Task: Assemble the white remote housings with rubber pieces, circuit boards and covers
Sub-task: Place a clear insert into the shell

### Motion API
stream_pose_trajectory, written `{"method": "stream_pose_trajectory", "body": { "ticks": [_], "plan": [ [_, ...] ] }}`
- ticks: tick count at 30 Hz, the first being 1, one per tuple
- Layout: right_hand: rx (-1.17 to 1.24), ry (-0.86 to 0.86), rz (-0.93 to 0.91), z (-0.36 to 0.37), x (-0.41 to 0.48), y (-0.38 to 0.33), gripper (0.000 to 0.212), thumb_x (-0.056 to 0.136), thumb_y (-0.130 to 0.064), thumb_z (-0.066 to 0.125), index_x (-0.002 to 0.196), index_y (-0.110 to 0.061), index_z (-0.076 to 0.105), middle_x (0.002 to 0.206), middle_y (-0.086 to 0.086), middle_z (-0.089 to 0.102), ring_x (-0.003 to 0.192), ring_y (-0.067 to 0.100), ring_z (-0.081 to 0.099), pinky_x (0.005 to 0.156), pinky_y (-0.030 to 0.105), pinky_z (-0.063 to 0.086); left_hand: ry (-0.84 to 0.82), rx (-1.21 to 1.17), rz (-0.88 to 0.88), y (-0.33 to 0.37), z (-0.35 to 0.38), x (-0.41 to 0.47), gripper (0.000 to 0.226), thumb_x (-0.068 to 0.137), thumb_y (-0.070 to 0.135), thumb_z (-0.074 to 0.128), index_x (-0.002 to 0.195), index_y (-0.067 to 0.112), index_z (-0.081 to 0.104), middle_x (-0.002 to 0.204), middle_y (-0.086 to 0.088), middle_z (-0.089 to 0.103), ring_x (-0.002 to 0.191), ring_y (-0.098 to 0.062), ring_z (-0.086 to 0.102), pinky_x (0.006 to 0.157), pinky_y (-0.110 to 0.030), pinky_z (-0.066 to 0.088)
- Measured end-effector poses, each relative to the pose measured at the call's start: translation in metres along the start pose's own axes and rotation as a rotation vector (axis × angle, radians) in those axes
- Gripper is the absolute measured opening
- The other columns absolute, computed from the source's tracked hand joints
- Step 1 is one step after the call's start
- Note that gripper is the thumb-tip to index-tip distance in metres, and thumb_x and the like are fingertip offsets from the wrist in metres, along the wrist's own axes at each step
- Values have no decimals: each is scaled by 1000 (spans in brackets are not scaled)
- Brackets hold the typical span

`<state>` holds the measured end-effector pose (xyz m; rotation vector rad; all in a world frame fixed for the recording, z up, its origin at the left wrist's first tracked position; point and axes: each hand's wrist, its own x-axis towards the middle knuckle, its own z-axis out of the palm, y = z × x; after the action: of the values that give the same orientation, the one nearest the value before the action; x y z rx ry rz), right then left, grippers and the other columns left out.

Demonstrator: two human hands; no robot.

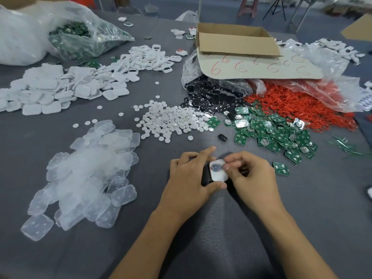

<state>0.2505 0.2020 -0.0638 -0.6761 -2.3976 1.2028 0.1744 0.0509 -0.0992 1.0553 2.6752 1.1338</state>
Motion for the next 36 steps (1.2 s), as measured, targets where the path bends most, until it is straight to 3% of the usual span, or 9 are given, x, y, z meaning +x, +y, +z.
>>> {"method": "stream_pose_trajectory", "body": {
  "ticks": [4,13,17,21,25,30,32,34,36],
  "plan": [
    [34,-2,41,5,0,-3,22,82,-9,78,74,-28,70,62,-15,67,52,-2,60,52,7,41,-6,-15,-10,1,-1,-1,83,77,69,68,148,45,33,128,30,57,129,2,36,105,-27,22],
    [-102,20,27,7,-1,0,20,78,-15,80,69,-29,70,62,-20,66,58,1,62,55,8,43,14,-7,-4,2,-2,0,81,75,63,72,146,41,41,124,29,59,126,3,38,104,-28,24],
    [-165,57,-67,8,-4,3,16,78,-19,79,74,-30,68,66,-14,64,65,4,61,60,16,47,23,6,8,2,-2,0,77,76,60,69,145,41,42,124,28,59,125,0,40,104,-30,26],
    [-163,-9,-150,4,-6,4,18,78,-21,80,83,-36,72,76,-15,59,75,2,59,65,6,39,27,-9,14,2,-2,0,74,76,57,69,144,41,42,124,28,59,125,1,39,106,-29,25],
    [-166,-64,-94,3,0,2,23,72,-22,86,75,-41,73,76,-10,60,71,1,56,62,5,38,17,-20,25,1,-1,0,75,74,66,71,140,45,43,123,31,59,126,3,38,106,-26,23],
    [-202,-171,-102,-4,4,-1,17,76,-28,85,80,-43,76,78,-9,61,73,-2,55,61,7,38,48,-64,46,0,-1,0,57,71,73,69,120,47,54,114,50,45,122,8,36,100,-22,25],
    [-203,-209,-127,-7,1,-1,19,81,-24,82,88,-41,78,85,-9,62,76,-1,56,65,6,38,58,-63,57,-1,0,0,51,70,72,68,111,43,58,107,46,49,119,6,38,98,-23,25],
    [-175,-146,-138,-15,-3,-1,23,85,-21,78,96,-42,78,92,-11,63,80,0,58,73,10,42,56,-60,64,-1,0,1,47,71,69,69,107,42,60,108,38,56,120,3,41,99,-26,26],
    [-189,72,-91,-37,0,9,19,86,-25,75,97,-41,76,96,-14,64,86,0,61,81,16,46,56,-78,54,-2,1,0,42,70,64,73,103,42,60,115,36,59,122,4,41,101,-28,26]
  ]
}}
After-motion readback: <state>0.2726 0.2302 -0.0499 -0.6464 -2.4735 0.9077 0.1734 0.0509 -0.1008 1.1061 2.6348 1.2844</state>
